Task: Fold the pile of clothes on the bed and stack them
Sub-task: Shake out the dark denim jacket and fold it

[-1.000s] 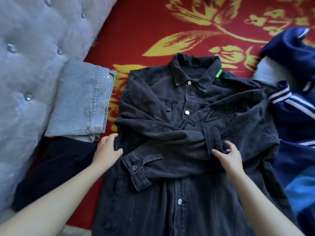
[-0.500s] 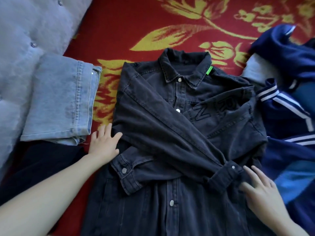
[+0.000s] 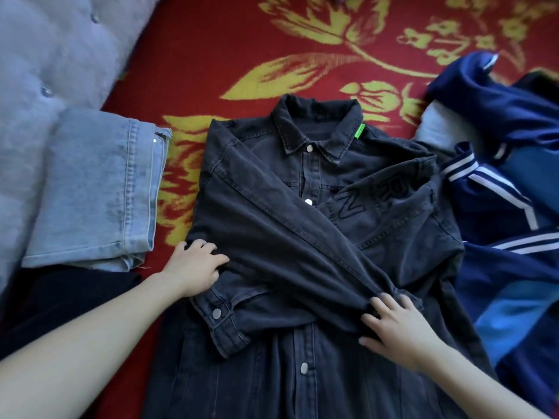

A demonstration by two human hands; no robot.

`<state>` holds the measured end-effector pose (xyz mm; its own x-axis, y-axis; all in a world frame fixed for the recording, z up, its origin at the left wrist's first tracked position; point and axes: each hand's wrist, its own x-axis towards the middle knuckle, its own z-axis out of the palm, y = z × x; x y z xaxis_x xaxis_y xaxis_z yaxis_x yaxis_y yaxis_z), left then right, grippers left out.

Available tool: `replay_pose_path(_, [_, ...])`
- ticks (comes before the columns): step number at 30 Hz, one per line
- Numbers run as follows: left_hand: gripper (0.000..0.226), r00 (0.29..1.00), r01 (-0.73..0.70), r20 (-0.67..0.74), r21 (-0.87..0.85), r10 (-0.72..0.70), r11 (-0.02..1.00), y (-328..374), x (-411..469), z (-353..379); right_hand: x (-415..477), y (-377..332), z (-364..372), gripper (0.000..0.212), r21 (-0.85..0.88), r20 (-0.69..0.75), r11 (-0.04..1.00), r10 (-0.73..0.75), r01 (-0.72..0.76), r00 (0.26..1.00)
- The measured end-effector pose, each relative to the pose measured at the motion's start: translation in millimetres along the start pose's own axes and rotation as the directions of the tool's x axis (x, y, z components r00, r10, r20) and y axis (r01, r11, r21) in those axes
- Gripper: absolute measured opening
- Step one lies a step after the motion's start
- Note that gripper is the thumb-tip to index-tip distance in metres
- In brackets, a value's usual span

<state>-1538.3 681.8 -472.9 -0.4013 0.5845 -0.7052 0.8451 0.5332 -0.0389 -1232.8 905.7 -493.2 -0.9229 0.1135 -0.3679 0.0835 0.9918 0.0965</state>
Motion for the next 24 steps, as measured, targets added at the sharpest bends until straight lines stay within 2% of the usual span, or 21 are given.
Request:
replay_pose_path(3, [0.042,0.978,0.022,-0.205,-0.094,-0.041,0.995,-6,11,-22,38,26,-31,0.042,0.023,-0.235,0.996,0.088,-0.085,0.968])
replay_pose_path(5, [0.045,0.953,0.052,-0.288,-0.148,-0.094,0.988,-13,22,-41,66,55,-52,0.039,0.059,-0.300,0.976,0.217,-0.209,0.929])
replay_pose_path(7, [0.050,0.936,0.095,-0.312,-0.218,-0.161,0.971,-24,38,-58,88,88,-64,0.026,0.077,-0.301,0.942,0.336,-0.328,0.893])
replay_pose_path(8, [0.052,0.931,0.115,-0.307,-0.265,-0.197,0.957,-30,46,-67,98,105,-69,0.019,0.087,-0.284,0.921,0.387,-0.379,0.877])
replay_pose_path(10, [0.055,0.918,0.148,-0.285,-0.396,-0.274,0.906,-39,63,-81,117,138,-80,0.021,0.127,-0.208,0.885,0.466,-0.449,0.860])
replay_pose_path(12, [0.058,0.902,0.188,-0.241,-0.531,-0.359,0.827,-50,81,-89,135,163,-89,0.034,0.132,-0.121,0.850,0.524,-0.510,0.843])
replay_pose_path(14, [0.063,0.893,0.219,-0.185,-0.617,-0.410,0.756,-58,101,-97,152,185,-91,0.052,0.055,0.010,0.855,0.516,-0.516,0.857])
replay_pose_path(16, [0.065,0.888,0.229,-0.167,-0.648,-0.429,0.727,-65,121,-105,169,200,-93,0.068,-0.012,0.095,0.880,0.473,-0.474,0.876])
replay_pose_path(19, [0.064,0.884,0.249,-0.158,-0.639,-0.441,0.728,-71,149,-121,194,218,-88,0.078,-0.027,0.138,0.896,0.443,-0.444,0.886])
replay_pose_path(24, [0.070,0.885,0.243,-0.157,-0.647,-0.438,0.723,-72,194,-147,222,236,-61,0.091,0.205,0.212,0.807,0.516,-0.554,0.830])
